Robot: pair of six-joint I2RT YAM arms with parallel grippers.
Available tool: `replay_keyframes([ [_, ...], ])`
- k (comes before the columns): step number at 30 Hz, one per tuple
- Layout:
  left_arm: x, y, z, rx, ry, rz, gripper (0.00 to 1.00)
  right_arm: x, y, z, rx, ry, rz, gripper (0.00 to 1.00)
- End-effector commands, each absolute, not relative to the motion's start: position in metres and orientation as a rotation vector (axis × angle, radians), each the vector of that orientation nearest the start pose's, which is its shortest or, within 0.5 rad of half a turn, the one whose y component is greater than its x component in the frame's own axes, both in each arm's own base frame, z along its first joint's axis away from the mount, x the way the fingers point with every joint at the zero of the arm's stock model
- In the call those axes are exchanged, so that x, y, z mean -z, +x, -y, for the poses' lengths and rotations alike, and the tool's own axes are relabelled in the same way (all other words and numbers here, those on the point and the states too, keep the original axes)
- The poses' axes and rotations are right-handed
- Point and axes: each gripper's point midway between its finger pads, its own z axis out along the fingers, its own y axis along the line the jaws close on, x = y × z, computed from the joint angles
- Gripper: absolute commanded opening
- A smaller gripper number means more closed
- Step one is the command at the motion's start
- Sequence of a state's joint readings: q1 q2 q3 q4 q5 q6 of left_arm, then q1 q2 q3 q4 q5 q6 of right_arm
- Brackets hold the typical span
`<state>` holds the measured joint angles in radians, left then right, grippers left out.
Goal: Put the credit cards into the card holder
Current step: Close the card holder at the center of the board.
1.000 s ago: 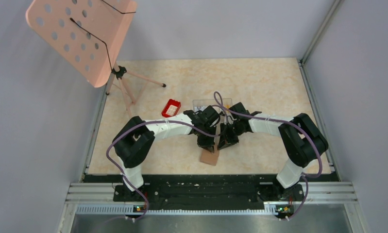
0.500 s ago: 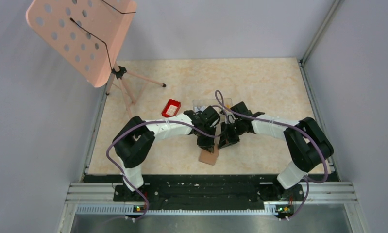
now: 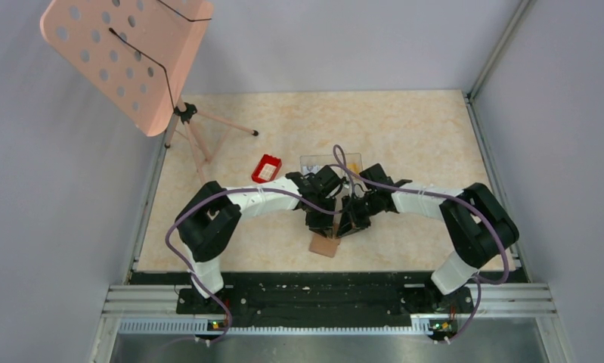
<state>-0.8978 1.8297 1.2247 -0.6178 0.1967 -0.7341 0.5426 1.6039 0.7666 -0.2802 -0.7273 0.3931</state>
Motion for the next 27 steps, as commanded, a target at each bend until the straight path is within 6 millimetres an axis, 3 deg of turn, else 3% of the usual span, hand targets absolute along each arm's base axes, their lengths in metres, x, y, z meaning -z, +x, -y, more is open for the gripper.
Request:
replay_keyframes([
  [1, -0.06, 0.188, 0.337, 0.641, 0.305, -2.921, 0.26, -0.038, 0.179, -0.267, -1.272, -0.51, -2.763, 0.0],
  [9, -0.064, 0.186, 0.341, 0.698, 0.289, -2.904, 0.24, -0.021, 0.183, -0.257, -1.146, -0.46, -2.844, 0.0],
  [21, -0.049, 0.18, 0.337, 0.667, 0.297, -2.954, 0.26, -0.035, 0.19, -0.264, -1.177, -0.463, -2.79, 0.0],
  [27, -0.046, 0.179, 0.343, 0.709, 0.293, -2.956, 0.16, -0.037, 0.191, -0.267, -1.206, -0.463, -2.779, 0.0],
])
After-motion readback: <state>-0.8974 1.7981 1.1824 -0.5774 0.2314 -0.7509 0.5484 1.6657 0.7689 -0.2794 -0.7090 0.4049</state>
